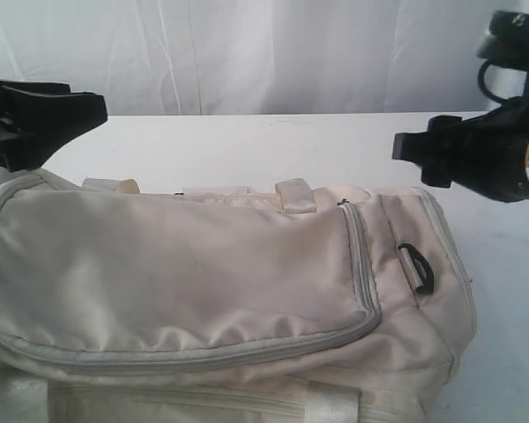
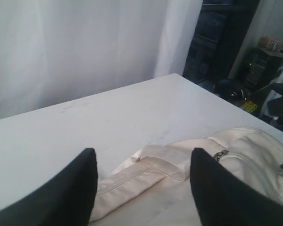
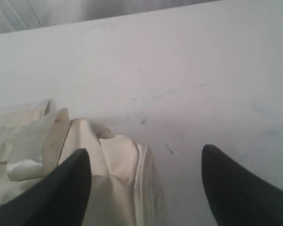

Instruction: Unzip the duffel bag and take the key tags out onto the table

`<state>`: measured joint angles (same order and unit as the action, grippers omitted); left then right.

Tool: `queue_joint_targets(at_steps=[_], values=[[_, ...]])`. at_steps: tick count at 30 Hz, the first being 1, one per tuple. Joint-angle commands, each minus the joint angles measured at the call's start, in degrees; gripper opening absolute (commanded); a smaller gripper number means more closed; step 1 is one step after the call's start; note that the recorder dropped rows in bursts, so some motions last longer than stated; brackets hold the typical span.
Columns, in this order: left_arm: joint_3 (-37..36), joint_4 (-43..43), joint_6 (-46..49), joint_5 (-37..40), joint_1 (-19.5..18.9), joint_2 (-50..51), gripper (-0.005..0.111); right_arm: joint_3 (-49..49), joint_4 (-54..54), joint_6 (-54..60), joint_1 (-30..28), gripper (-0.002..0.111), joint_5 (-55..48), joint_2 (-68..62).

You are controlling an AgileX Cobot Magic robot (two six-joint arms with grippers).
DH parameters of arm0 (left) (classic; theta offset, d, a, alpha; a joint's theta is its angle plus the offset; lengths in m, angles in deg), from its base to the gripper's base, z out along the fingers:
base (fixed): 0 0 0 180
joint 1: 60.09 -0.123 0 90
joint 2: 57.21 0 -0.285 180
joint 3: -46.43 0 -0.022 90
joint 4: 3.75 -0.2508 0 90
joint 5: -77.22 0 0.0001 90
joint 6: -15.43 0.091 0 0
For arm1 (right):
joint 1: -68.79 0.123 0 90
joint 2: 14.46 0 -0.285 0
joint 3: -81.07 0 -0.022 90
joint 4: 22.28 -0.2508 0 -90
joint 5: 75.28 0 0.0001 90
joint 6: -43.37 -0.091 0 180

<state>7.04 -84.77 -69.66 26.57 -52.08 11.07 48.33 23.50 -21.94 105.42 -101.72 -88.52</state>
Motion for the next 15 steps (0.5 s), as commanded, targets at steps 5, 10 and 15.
queue_joint_targets(at_steps=[5, 10, 15], values=[[0.54, 8.45, 9.33, 2.46, 10.34, 4.69, 0.062, 0.21, -1.78, -4.51, -0.11, 0.062, 4.43, -7.32], [0.54, 16.16, 18.79, 3.75, 15.31, 8.36, 0.062, 0.21, -2.97, -4.51, -0.11, 0.068, 3.82, -9.69], [0.62, 21.9, 25.79, 3.88, 19.64, 13.99, 0.062, 0.21, -6.85, -4.38, -0.11, 0.068, 4.28, -12.22]])
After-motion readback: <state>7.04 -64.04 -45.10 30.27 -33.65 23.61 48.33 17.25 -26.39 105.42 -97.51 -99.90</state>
